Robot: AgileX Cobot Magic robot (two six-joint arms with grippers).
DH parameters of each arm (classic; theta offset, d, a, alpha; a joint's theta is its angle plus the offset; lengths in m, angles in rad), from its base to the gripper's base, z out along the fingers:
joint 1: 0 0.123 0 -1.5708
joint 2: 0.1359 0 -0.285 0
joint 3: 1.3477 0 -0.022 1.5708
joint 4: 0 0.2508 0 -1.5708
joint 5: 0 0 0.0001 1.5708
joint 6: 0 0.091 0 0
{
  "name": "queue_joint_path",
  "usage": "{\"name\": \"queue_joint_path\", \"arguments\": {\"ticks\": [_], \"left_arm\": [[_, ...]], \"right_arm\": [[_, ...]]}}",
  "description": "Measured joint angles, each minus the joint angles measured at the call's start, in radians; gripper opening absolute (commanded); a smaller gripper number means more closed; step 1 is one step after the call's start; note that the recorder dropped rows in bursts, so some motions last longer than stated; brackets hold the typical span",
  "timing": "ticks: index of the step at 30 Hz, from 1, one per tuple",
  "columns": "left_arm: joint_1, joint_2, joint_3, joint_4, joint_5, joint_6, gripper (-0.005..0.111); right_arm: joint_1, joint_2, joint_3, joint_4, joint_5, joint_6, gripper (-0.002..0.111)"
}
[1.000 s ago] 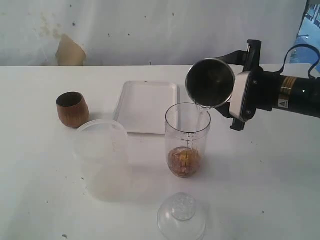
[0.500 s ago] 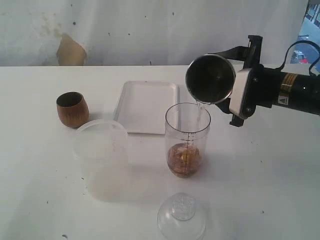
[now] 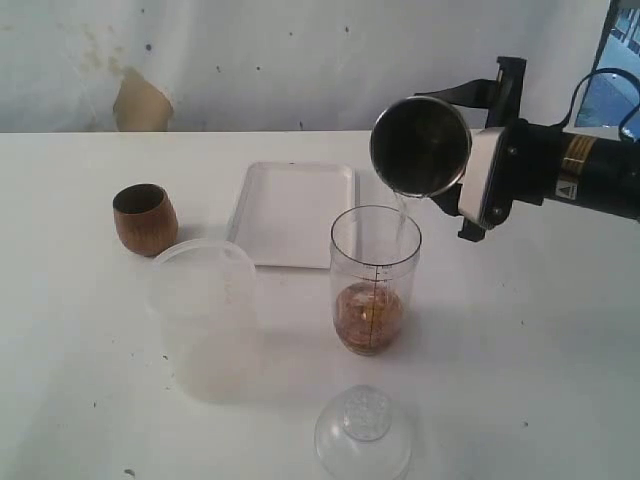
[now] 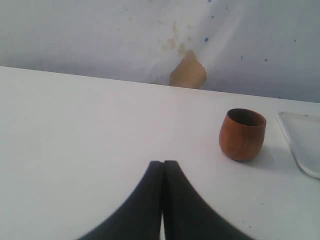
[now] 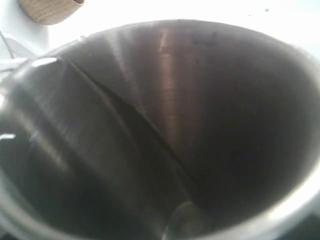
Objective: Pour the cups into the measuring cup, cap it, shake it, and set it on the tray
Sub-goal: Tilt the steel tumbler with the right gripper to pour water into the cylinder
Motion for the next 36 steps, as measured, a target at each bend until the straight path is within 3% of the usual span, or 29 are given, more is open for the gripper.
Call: {"name": "queue_joint_path", "arguments": {"ticks": [36], "left_arm": [[0.000, 0.000, 0.000, 0.000, 0.000, 0.000, 0.000]], "right_arm": [[0.000, 0.000, -0.021, -0.002, -0.004, 0.000, 0.000]]}}
